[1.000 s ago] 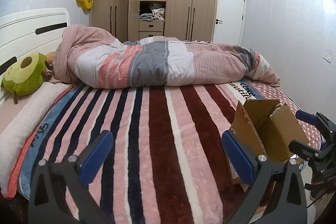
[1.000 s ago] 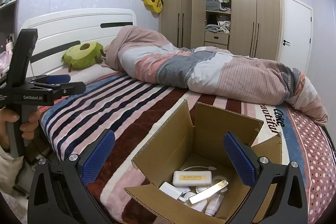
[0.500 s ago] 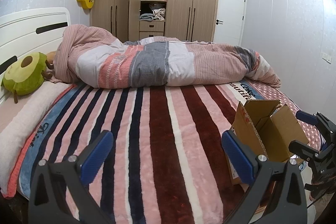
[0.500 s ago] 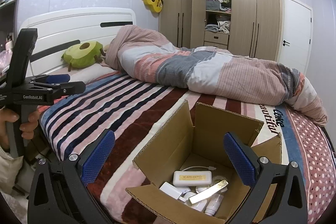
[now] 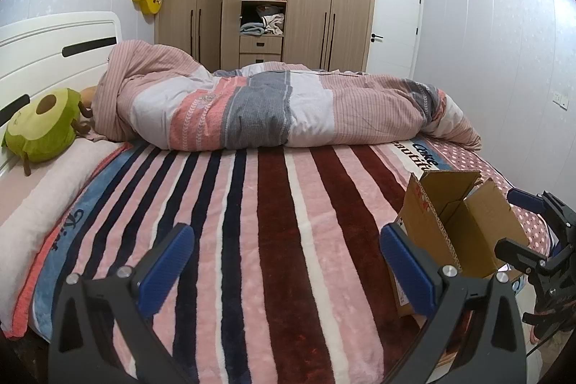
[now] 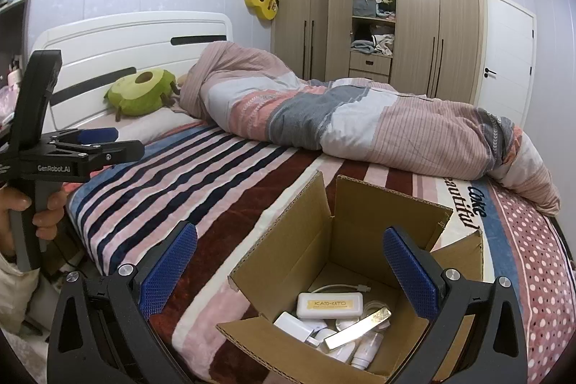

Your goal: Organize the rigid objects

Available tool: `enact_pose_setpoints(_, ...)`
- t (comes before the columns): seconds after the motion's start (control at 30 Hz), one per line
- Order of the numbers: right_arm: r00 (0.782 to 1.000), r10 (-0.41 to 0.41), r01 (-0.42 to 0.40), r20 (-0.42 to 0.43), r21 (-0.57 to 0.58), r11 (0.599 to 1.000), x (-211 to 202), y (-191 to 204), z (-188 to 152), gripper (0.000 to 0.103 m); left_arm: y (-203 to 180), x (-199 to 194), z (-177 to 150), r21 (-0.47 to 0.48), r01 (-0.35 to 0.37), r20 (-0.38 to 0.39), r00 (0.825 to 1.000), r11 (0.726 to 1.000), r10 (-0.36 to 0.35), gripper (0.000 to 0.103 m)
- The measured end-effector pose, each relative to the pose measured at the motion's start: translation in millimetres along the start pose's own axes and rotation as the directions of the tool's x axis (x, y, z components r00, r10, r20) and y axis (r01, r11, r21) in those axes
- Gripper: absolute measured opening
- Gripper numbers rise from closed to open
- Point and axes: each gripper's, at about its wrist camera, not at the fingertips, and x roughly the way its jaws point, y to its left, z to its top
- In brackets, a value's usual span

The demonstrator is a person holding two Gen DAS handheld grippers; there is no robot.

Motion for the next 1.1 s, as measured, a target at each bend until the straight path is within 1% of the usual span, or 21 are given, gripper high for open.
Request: enact_pose_setpoints(1.1,1.0,0.001,-0.001,-0.006,0.002,1.0,-0.3,-2.7,-0.5,0.103,1.1,-0.7,-3.2,-0.001,0.0,0.001,1.0,1.0,0.0,0.102)
